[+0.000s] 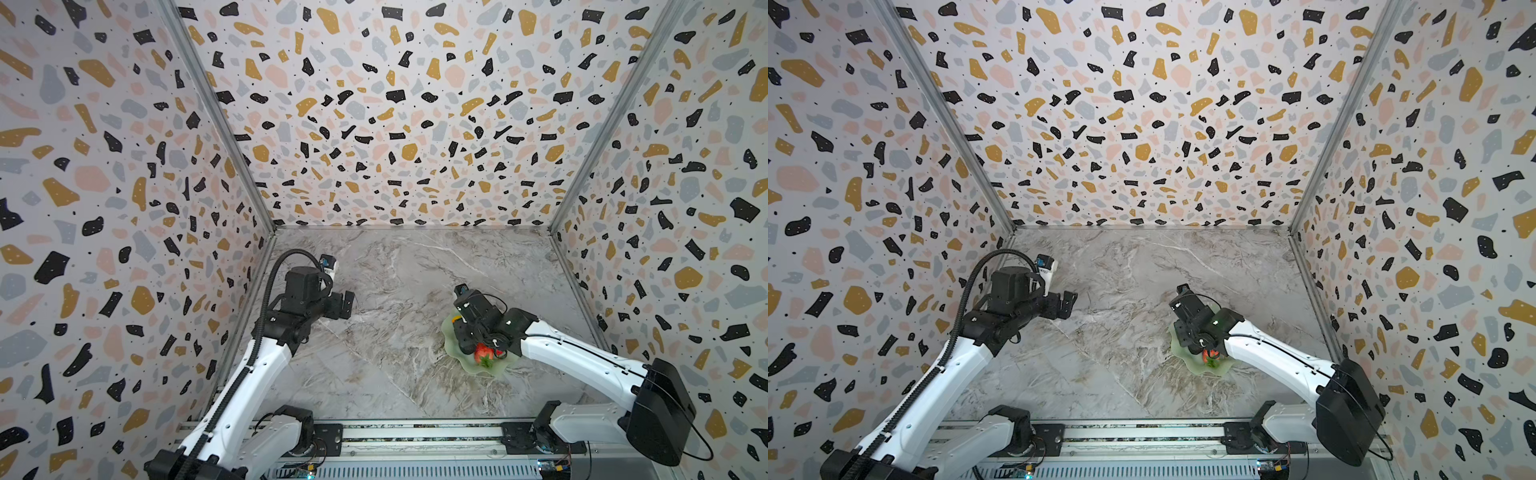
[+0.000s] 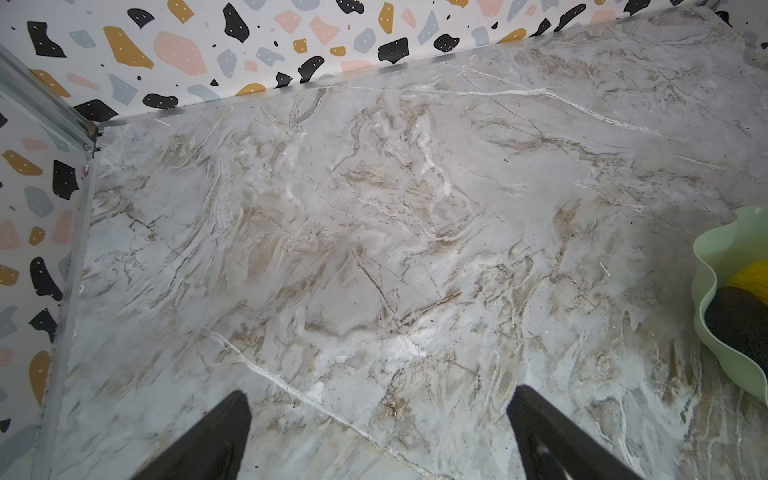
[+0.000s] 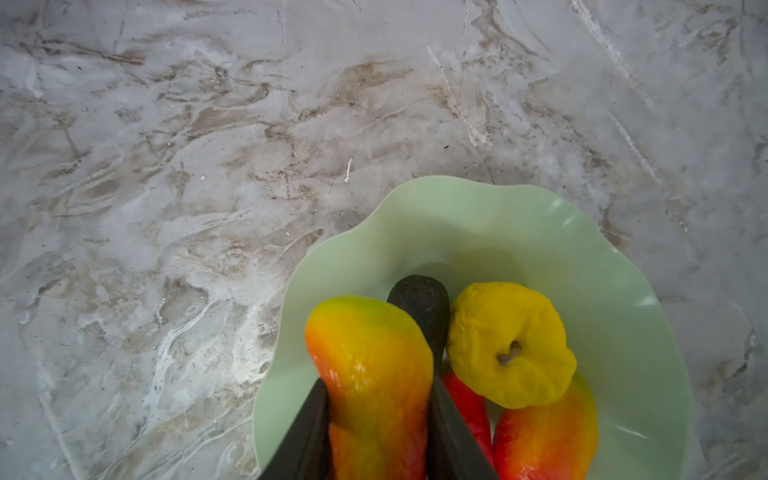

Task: Place and organize the fake fruits in the fruit bowl
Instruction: 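Carry the second mango into the green bowl, then open the right gripper to release the mango in the bowl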

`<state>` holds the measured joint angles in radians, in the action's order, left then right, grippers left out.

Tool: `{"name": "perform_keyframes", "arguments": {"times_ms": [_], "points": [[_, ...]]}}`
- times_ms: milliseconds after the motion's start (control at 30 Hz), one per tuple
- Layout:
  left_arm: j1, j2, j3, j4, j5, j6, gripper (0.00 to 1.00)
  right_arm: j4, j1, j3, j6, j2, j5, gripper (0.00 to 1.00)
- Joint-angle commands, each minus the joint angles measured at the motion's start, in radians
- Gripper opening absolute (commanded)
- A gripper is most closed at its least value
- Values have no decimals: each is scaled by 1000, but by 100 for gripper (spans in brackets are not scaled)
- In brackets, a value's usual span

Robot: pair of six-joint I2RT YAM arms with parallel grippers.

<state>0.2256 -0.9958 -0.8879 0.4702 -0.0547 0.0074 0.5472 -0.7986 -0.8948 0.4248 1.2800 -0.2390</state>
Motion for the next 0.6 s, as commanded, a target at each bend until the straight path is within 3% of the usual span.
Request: {"name": "perform_keyframes", "arguments": {"times_ms": [0, 433, 567], "points": [[4, -2, -3, -13, -7, -1, 99, -40, -4, 10, 26, 5, 27, 24], [4, -1, -3, -14, -2, 2, 100, -65, -5, 39, 25, 22, 46, 38], [4, -3, -5, -13, -2, 2, 100, -67, -5, 45, 17, 4, 48, 48]]}}
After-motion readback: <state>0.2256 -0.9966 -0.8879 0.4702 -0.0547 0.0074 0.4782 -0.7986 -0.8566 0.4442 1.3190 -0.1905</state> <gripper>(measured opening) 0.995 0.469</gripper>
